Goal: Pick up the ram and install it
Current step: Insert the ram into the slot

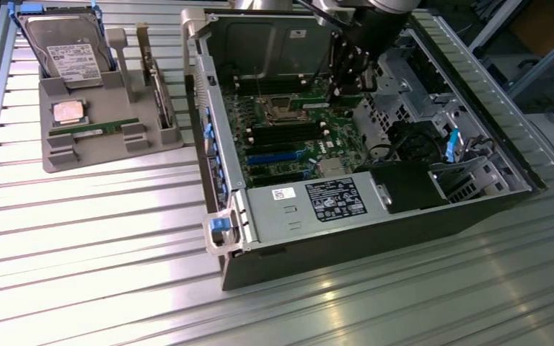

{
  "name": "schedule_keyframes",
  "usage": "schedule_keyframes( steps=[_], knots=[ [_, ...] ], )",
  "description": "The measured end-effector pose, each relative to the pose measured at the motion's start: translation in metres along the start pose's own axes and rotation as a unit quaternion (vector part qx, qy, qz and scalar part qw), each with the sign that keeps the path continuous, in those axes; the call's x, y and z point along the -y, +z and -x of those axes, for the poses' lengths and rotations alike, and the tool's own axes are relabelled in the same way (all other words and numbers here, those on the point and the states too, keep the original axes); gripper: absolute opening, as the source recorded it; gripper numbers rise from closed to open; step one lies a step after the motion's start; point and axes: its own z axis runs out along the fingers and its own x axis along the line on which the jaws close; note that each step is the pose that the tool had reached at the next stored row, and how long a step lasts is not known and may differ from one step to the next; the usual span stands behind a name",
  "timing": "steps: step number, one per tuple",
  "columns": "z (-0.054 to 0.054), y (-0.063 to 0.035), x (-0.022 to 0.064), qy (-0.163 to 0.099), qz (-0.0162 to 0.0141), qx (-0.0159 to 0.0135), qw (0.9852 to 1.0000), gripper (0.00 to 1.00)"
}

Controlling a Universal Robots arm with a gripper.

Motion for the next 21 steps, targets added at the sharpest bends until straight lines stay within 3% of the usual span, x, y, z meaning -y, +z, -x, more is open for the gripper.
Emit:
schedule_keyframes(
  steps=[21],
  knots=[
    [-0.001,0.0126,0.0006,0.0,0.0,0.0,1.0,0.13]
  ],
)
